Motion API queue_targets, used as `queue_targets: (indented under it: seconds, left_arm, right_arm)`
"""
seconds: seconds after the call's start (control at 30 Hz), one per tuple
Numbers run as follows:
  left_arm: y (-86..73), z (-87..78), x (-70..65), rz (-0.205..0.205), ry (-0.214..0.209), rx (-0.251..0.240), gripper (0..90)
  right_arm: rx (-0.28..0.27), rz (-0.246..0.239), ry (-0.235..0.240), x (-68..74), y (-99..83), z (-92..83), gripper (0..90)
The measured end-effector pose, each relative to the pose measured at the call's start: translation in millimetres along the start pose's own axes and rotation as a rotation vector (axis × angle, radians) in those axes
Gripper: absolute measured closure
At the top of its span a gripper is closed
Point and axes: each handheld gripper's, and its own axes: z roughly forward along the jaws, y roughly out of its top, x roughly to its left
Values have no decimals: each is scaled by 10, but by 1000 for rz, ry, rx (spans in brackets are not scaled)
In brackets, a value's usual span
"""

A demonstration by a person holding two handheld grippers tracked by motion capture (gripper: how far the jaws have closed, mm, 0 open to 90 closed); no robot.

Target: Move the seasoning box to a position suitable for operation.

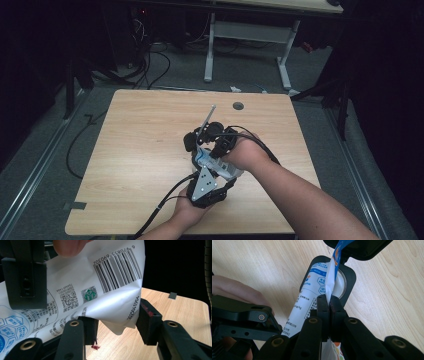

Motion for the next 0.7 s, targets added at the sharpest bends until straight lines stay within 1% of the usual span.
queue_targets:
  seconds: [0.23,0.7]
  left_arm:
    - [14,-10,-3,-3,-3,-6,563]
    - [9,1,20,-9,-3,2,563]
  right_arm:
    - [-5,-1,1,4,-1,-25,886]
    - [2,0,-4,0,16,4,886]
